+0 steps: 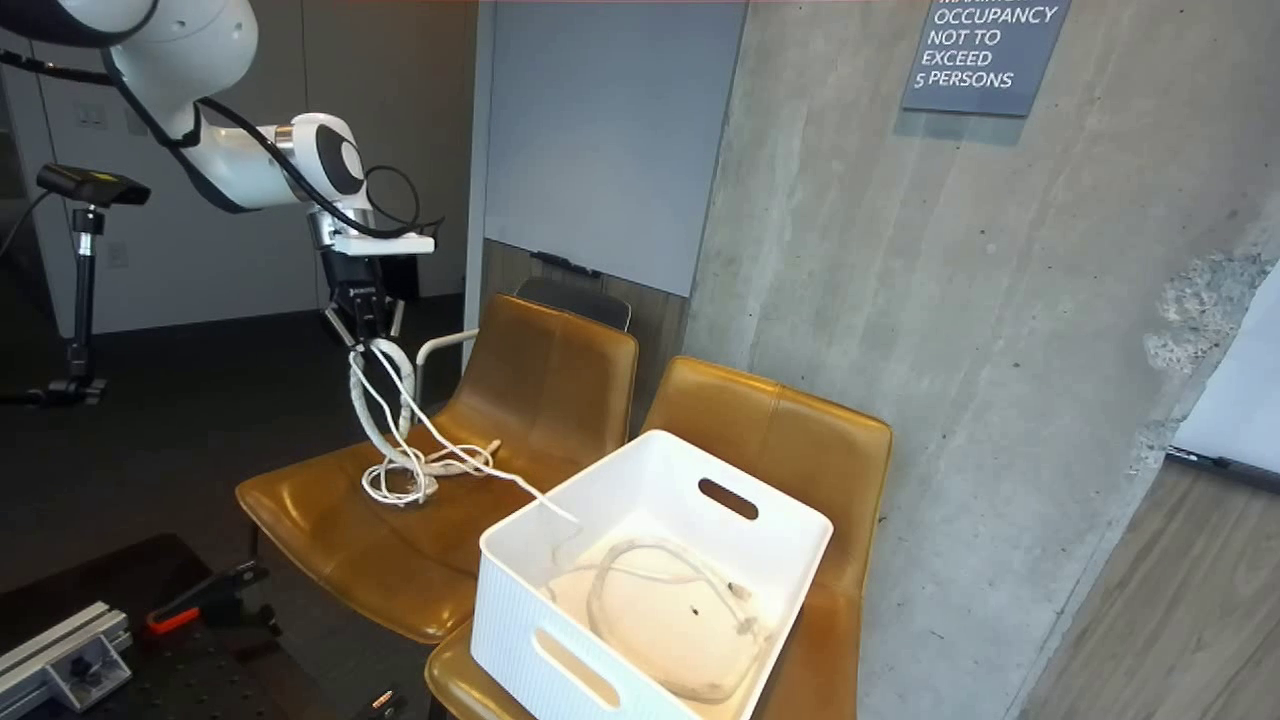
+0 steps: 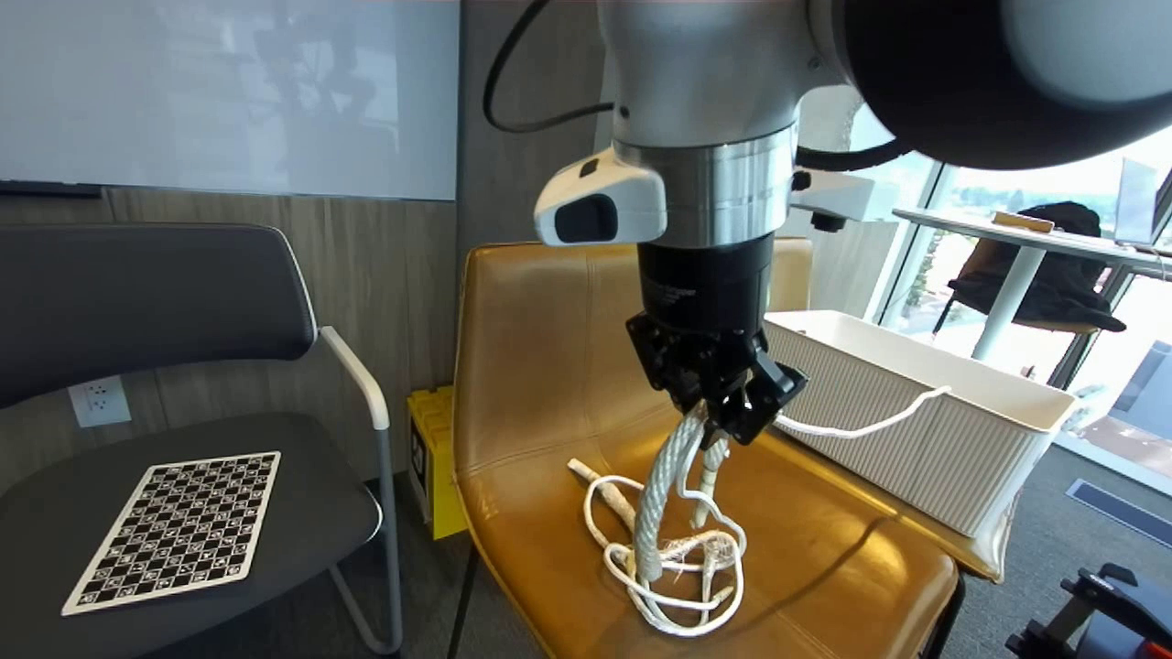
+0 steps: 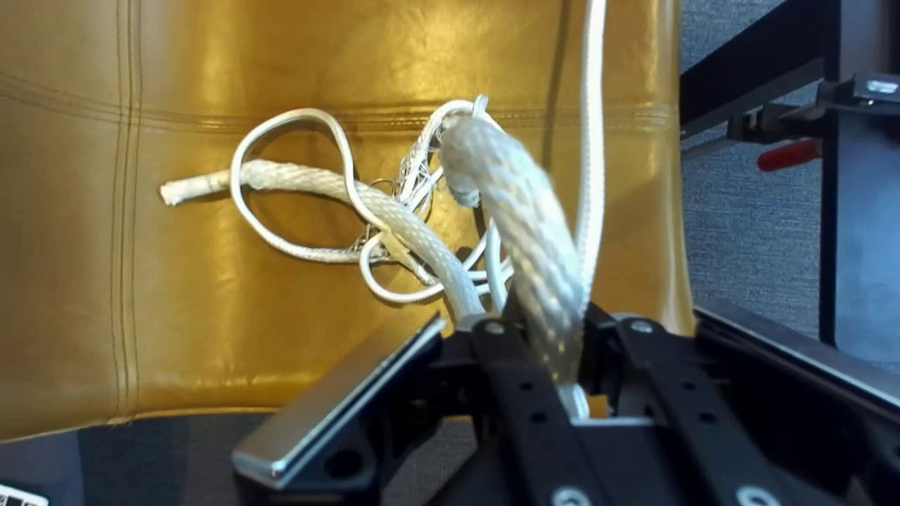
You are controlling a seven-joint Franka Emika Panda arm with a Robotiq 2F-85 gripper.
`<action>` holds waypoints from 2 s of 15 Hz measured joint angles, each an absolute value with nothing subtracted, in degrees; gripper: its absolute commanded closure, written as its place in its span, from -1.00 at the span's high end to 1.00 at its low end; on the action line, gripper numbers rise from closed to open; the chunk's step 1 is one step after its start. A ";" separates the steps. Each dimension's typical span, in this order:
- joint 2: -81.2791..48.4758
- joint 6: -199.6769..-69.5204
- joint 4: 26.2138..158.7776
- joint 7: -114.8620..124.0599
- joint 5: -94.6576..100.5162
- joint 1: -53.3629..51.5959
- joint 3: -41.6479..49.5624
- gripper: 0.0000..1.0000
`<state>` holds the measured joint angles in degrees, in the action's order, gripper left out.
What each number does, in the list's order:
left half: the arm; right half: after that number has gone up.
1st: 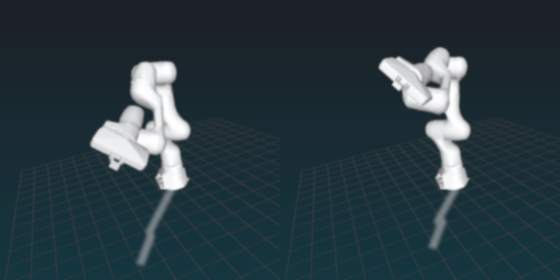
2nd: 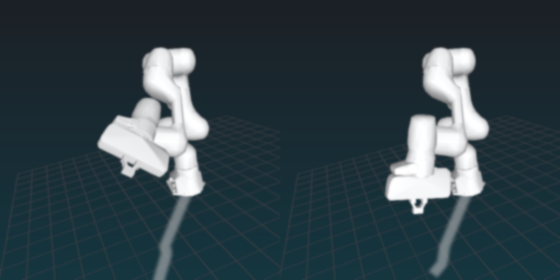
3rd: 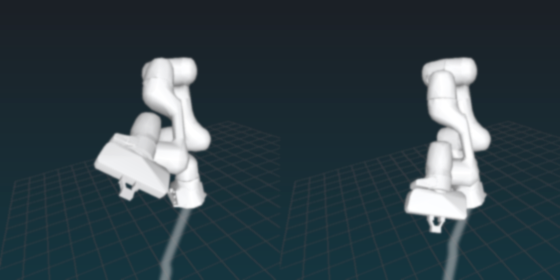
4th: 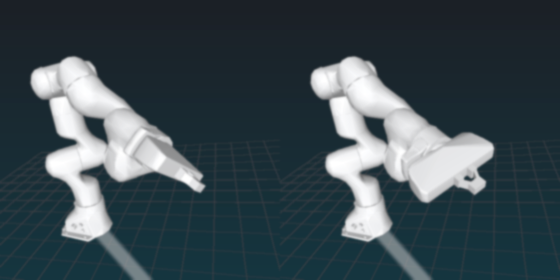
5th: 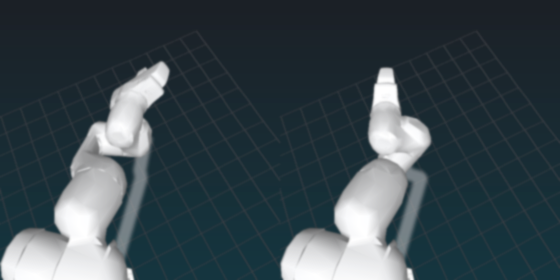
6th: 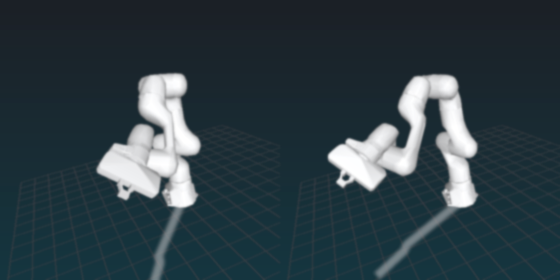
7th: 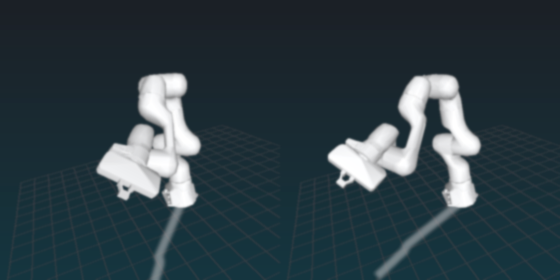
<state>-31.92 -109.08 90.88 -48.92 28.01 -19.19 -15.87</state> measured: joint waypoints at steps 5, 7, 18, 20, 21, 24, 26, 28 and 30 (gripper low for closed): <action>-39.45 -107.96 80.24 -47.91 26.98 -22.79 -15.80 -0.95; -42.60 -106.79 75.99 -47.83 26.73 -23.68 -15.69 -0.95; -55.73 -99.58 53.54 -47.79 22.89 -28.20 -16.20 -0.95; -57.60 -98.79 51.15 -47.75 22.76 -29.22 -15.75 -0.95; -58.16 -98.62 50.57 -47.75 22.58 -29.34 -15.04 -0.95; -58.67 -98.44 50.63 -47.78 22.62 -26.72 -13.10 -0.95; -58.48 -98.44 51.54 -47.88 22.63 -23.03 -11.66 -0.95; -58.15 -98.50 52.71 -48.05 22.63 -18.76 -10.54 -0.95; -57.73 -98.63 54.21 -48.16 22.63 -14.84 -10.12 -0.95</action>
